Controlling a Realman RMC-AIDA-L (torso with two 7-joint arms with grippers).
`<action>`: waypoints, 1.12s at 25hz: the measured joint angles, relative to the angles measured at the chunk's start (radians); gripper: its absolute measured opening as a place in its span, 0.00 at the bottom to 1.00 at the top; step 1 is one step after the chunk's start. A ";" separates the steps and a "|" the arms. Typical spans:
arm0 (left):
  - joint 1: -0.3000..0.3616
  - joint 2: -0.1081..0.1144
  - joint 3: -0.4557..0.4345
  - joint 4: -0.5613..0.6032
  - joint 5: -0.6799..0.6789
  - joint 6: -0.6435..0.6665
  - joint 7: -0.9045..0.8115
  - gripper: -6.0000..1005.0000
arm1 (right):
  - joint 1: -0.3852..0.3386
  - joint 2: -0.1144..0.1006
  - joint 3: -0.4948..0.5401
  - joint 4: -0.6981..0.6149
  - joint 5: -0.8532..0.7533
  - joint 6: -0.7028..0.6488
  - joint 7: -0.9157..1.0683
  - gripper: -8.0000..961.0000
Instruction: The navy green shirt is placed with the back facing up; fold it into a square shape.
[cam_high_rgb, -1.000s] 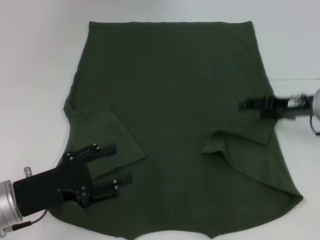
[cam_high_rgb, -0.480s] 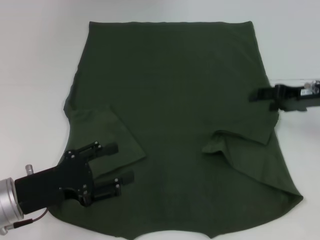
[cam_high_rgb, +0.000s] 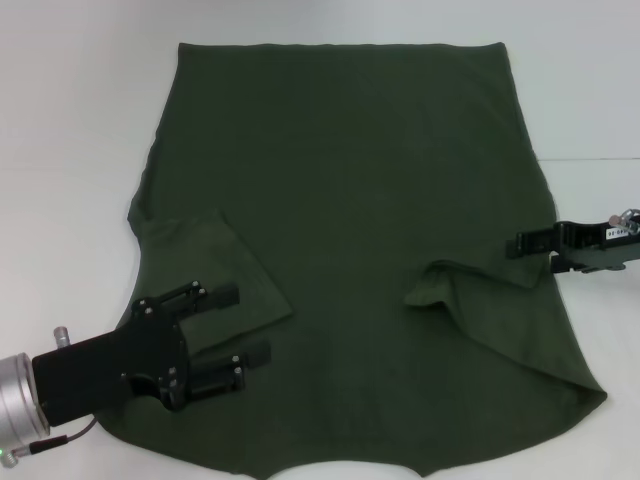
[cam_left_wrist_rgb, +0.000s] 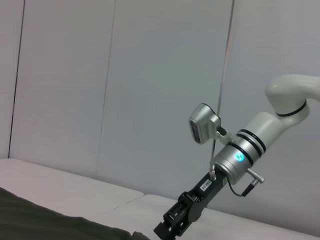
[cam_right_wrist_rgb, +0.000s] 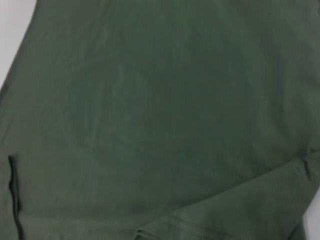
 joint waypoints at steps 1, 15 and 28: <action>0.000 0.000 0.000 0.000 0.000 0.000 0.000 0.80 | 0.000 0.001 0.000 0.001 -0.004 0.005 0.000 0.90; 0.005 0.000 0.000 0.000 0.000 0.001 0.001 0.80 | -0.004 0.033 -0.008 0.026 -0.005 0.097 -0.020 0.90; 0.005 0.000 0.000 0.000 0.000 0.001 0.001 0.80 | -0.004 0.063 -0.001 0.027 0.007 0.151 -0.044 0.90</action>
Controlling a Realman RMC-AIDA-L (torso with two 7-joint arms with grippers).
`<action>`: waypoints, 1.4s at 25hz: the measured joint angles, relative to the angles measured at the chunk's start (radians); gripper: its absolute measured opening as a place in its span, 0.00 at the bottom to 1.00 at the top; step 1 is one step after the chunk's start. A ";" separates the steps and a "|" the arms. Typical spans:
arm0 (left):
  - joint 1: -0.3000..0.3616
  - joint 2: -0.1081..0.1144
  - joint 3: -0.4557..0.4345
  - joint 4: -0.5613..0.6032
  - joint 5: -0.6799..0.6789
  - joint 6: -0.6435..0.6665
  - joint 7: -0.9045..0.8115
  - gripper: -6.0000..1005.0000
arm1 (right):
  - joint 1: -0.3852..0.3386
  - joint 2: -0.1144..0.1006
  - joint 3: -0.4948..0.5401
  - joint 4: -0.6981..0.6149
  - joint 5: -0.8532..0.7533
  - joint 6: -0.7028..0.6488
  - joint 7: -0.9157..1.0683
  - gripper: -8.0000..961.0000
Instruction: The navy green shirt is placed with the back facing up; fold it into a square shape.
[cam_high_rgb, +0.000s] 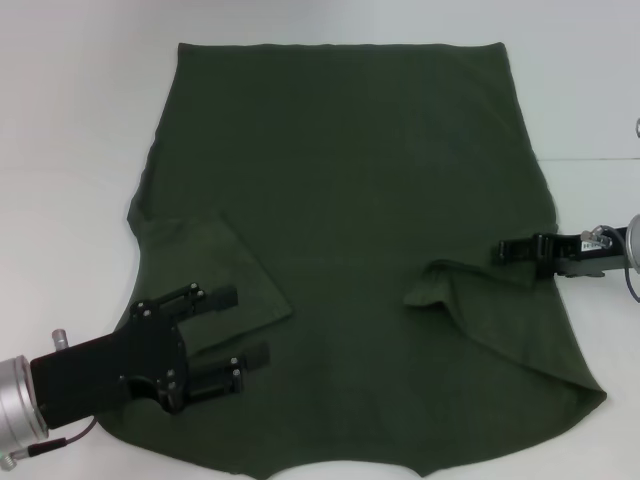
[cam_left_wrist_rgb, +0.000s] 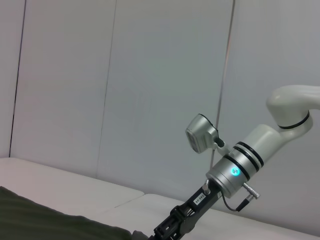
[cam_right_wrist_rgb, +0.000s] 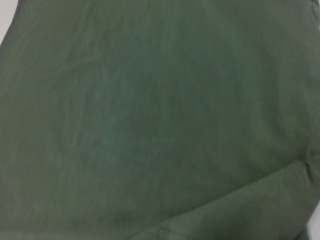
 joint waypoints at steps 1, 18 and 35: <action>0.000 0.000 0.000 0.000 0.000 0.000 0.000 0.80 | 0.001 0.002 0.003 0.000 0.006 0.003 -0.005 0.90; 0.003 0.000 -0.006 0.000 0.000 0.011 0.000 0.80 | -0.009 -0.073 0.044 -0.044 0.462 -0.141 -0.092 0.90; -0.001 0.000 -0.006 0.000 0.000 0.012 0.000 0.80 | -0.021 -0.080 0.045 -0.051 0.461 -0.163 -0.122 0.90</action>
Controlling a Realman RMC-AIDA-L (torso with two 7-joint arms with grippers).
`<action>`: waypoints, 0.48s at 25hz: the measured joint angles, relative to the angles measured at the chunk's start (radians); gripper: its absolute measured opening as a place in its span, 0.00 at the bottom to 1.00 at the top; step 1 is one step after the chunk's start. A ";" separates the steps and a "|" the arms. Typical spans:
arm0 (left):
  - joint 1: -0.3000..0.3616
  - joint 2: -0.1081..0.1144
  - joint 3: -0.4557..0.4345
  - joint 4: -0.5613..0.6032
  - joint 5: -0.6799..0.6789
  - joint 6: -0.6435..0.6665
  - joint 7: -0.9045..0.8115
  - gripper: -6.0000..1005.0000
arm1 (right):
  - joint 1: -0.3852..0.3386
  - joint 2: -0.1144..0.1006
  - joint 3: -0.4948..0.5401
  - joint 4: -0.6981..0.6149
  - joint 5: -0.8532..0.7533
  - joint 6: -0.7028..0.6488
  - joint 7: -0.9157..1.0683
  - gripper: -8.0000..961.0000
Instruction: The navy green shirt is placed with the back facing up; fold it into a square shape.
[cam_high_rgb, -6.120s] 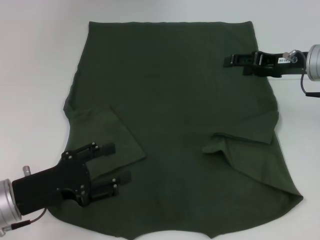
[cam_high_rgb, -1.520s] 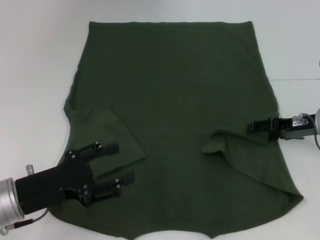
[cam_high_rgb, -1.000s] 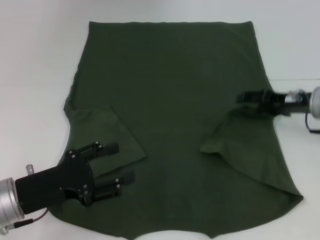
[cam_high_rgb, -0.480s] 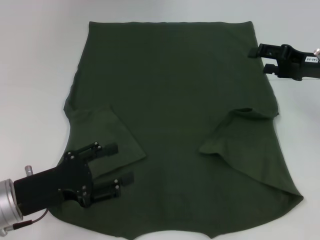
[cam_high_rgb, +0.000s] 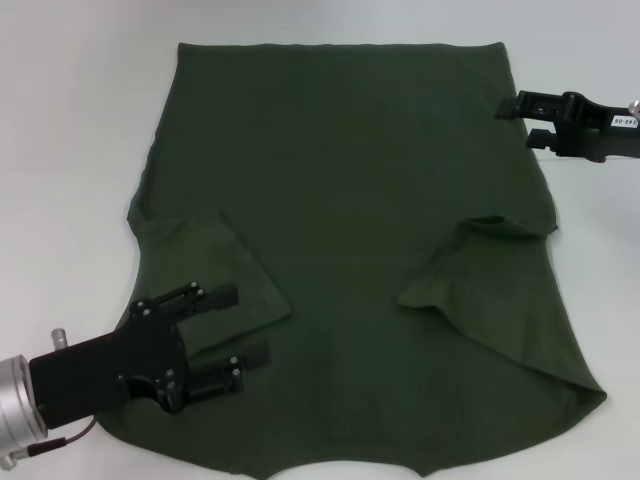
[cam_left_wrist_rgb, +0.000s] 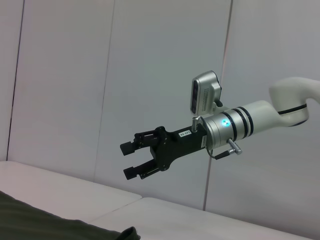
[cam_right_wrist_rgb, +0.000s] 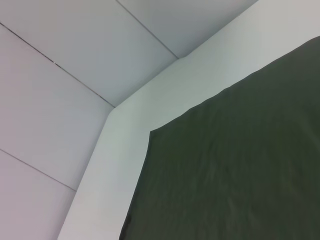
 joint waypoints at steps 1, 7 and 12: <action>0.000 0.000 0.000 0.000 0.000 0.000 0.000 0.80 | 0.000 0.000 -0.002 0.000 0.000 0.000 0.000 0.90; 0.001 0.000 0.000 0.000 0.000 -0.001 0.000 0.80 | 0.001 -0.002 -0.004 0.000 0.000 -0.010 -0.001 0.90; 0.000 0.000 0.000 0.000 0.000 -0.001 0.000 0.80 | 0.001 -0.008 -0.006 0.000 -0.001 -0.034 -0.001 0.90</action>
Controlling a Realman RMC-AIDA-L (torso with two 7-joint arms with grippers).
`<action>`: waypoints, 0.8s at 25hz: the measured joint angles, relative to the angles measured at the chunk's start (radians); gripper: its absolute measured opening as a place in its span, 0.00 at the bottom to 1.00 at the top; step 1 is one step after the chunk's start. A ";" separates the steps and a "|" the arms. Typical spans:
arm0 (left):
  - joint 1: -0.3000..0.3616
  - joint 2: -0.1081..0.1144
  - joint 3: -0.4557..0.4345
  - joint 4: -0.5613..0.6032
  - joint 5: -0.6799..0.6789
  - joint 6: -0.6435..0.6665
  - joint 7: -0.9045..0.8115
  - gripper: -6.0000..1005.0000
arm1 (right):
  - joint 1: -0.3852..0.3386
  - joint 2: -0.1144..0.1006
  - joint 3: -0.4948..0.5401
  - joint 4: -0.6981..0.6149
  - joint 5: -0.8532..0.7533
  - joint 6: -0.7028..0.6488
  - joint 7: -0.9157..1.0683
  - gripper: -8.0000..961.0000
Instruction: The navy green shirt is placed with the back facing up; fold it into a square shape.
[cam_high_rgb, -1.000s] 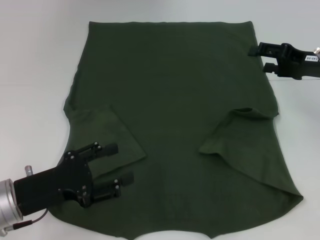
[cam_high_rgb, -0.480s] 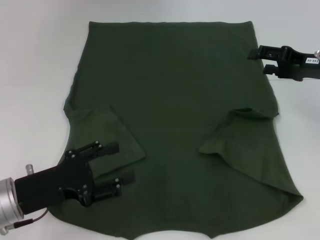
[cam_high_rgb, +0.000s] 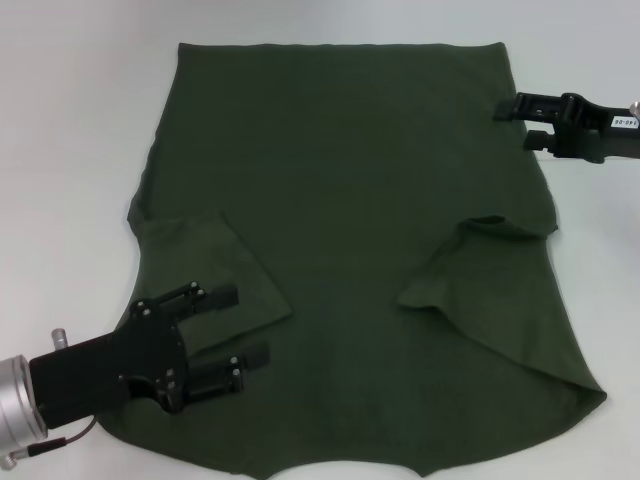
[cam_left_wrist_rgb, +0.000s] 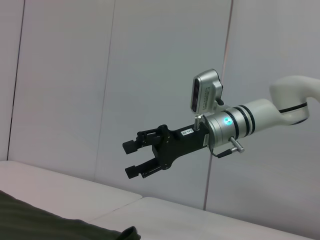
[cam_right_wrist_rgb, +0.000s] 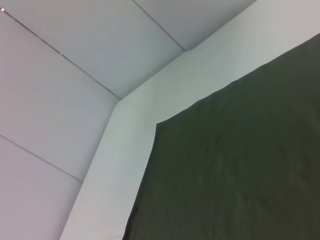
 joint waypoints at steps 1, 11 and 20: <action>0.000 0.000 0.000 0.000 0.000 0.000 0.000 0.80 | 0.000 -0.001 -0.002 0.000 -0.002 -0.005 0.000 0.90; -0.003 0.000 0.003 0.000 0.000 0.001 0.000 0.80 | 0.012 -0.018 -0.013 -0.006 -0.140 -0.070 0.042 0.90; -0.005 0.000 0.003 0.000 -0.001 0.002 -0.002 0.80 | 0.026 -0.009 -0.051 -0.005 -0.264 -0.036 0.122 0.90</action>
